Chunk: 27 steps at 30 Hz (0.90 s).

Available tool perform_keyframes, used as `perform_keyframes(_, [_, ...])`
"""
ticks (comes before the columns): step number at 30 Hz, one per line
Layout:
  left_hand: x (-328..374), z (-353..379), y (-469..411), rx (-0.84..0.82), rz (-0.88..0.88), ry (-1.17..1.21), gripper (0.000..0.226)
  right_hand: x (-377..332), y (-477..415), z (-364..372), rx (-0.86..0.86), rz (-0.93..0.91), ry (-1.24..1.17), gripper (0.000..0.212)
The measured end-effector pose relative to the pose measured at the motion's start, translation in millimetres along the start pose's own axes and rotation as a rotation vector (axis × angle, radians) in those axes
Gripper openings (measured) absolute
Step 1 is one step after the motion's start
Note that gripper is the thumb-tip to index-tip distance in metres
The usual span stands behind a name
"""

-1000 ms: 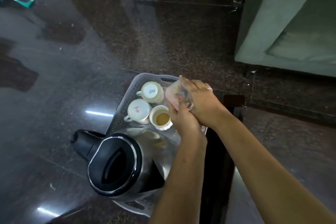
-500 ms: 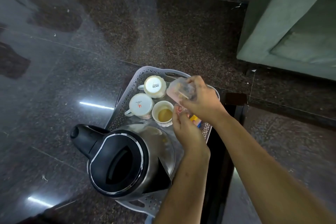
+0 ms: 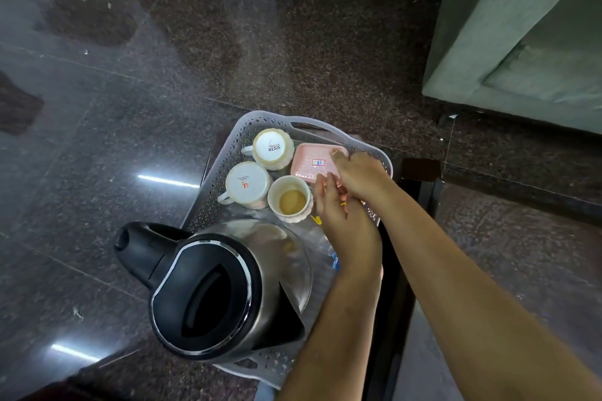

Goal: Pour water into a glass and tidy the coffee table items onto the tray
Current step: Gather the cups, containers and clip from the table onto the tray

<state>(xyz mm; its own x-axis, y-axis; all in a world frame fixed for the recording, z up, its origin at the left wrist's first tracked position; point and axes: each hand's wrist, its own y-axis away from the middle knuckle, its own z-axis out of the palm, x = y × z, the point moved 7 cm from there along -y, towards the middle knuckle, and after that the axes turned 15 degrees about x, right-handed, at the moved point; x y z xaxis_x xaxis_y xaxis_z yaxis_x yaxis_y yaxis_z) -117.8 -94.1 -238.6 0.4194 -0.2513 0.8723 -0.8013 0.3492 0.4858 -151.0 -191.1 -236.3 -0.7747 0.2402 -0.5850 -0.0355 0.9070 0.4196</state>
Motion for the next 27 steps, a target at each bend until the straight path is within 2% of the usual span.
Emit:
perform_keyframes(4, [-8.6, -2.9, -1.4, 0.012, -0.059, 0.032, 0.050, -2.6, 4.4, -1.3, 0.011, 0.028, 0.162, 0.043])
perform_keyframes(10, [-12.8, -5.3, -2.3, -0.010, -0.056, -0.019, 0.057, -11.0, 10.3, -4.2, -0.052, -0.025, 0.241, 0.035])
perform_keyframes(12, [-11.7, -5.7, -1.4, -0.015, -0.057, -0.008, 0.054, -5.9, 10.2, -5.5, -0.019, 0.042, 0.166, 0.031])
perform_keyframes(18, [-7.5, -4.8, 5.2, -0.044, -0.047, -0.046, 0.063, 4.2, 5.1, -16.3, 0.150, 0.062, 0.078, 0.033])
perform_keyframes(21, [-1.2, -4.9, 11.4, -0.061, 0.047, -0.105, 0.064, 9.0, 11.1, -35.9, 0.301, 0.026, -0.027, 0.038])
perform_keyframes(24, [5.6, 0.4, 20.0, -0.095, 0.091, -0.121, 0.062, 20.3, 25.0, -64.4, 0.439, -0.011, -0.094, 0.030])
perform_keyframes(27, [14.7, 12.2, 36.3, -0.117, 0.208, -0.143, 0.061, 45.9, 39.9, -93.6, 0.513, 0.003, -0.170, 0.032])
